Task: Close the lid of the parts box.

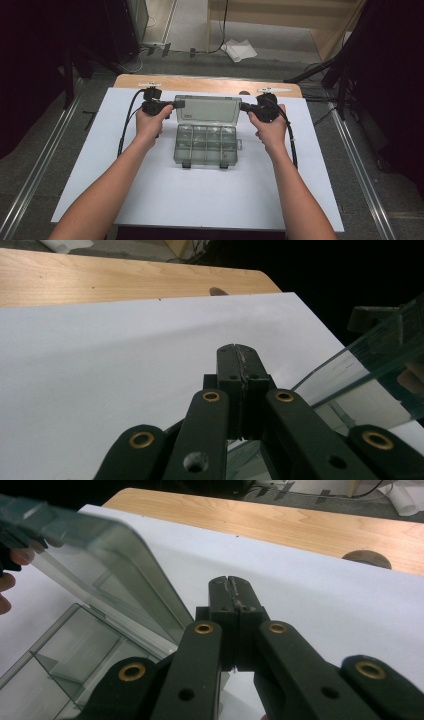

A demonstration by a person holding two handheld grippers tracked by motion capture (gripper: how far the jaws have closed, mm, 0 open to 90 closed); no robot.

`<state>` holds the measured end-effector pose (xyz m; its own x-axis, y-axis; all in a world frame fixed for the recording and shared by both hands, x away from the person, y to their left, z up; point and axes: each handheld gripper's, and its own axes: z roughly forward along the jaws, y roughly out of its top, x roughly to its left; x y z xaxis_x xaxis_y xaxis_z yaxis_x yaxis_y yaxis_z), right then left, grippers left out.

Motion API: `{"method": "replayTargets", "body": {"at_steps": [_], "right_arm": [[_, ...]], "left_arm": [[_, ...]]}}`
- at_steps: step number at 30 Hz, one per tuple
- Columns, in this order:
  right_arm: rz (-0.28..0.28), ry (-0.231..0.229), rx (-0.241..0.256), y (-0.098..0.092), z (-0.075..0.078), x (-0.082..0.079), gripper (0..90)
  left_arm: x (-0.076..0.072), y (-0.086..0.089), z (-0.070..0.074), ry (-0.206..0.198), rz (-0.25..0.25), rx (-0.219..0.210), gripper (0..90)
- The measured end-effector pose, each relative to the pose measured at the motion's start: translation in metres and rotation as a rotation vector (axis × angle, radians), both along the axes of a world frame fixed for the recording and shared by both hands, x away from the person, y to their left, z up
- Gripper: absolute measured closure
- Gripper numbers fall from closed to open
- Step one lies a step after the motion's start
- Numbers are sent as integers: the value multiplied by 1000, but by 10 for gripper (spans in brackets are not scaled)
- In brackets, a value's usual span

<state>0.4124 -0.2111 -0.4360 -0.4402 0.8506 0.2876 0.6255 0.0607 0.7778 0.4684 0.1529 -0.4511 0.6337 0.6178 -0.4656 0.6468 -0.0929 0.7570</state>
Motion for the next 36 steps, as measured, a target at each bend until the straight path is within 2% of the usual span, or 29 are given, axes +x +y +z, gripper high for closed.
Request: {"method": "replayTargets", "body": {"at_steps": [6,13,16,19,24,29,30,33,36], "right_arm": [[22,-6,5,3,4,-4,900],[51,-25,-2,10,4,-11,900],[67,-27,2,12,3,-16,900],[71,-35,1,13,2,-21,900],[90,-45,-7,14,-1,-31,900],[103,-57,-31,16,-3,-42,900],[109,-71,-41,16,-5,-43,900],[124,-76,-33,16,-8,-49,900],[131,-85,-36,17,-10,-55,900]], "left_arm": [[-10,0,1,-19,0,-14,895],[-21,1,3,-51,-8,16,895],[-26,1,4,-58,-12,16,895],[-30,1,5,-75,-24,37,895],[-39,2,3,-92,-20,43,895],[-48,2,2,-106,-43,56,894],[-49,2,2,-112,-47,61,895],[-55,1,1,-132,-52,87,894],[-59,1,-1,-134,-54,88,894]]}}
